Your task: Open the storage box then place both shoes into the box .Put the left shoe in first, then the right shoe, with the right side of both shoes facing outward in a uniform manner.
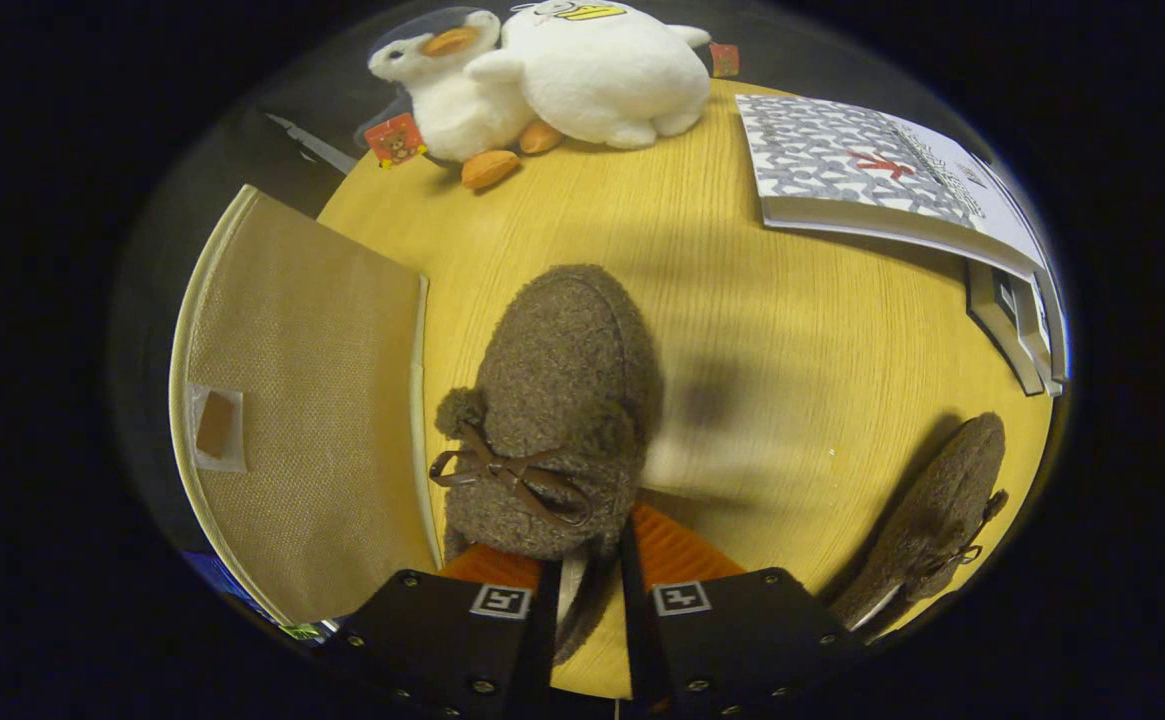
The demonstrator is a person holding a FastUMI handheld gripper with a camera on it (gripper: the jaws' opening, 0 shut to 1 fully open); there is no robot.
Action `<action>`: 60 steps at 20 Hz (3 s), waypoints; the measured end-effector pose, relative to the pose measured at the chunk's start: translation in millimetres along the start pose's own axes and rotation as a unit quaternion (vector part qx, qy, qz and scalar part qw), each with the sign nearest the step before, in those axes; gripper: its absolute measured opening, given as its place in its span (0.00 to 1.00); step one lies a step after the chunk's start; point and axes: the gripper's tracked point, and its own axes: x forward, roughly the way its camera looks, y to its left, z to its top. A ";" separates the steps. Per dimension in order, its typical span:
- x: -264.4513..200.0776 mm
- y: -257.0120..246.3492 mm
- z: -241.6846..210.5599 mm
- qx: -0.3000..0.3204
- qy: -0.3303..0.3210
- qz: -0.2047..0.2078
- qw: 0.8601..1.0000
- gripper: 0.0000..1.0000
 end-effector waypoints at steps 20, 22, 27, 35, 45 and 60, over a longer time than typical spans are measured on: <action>-192.5 101.1 59.6 -0.051 -0.126 0.080 0.988 0.00; -198.9 129.8 66.3 -0.083 -0.128 0.090 0.984 0.00; -173.5 192.8 73.5 -0.164 -0.097 0.105 0.976 0.00; -89.1 225.0 56.4 -0.275 -0.029 0.045 0.960 0.01; 4.1 214.8 45.0 -0.281 0.046 -0.026 0.958 0.01; -64.8 233.0 57.2 -0.249 -0.023 0.056 0.966 0.80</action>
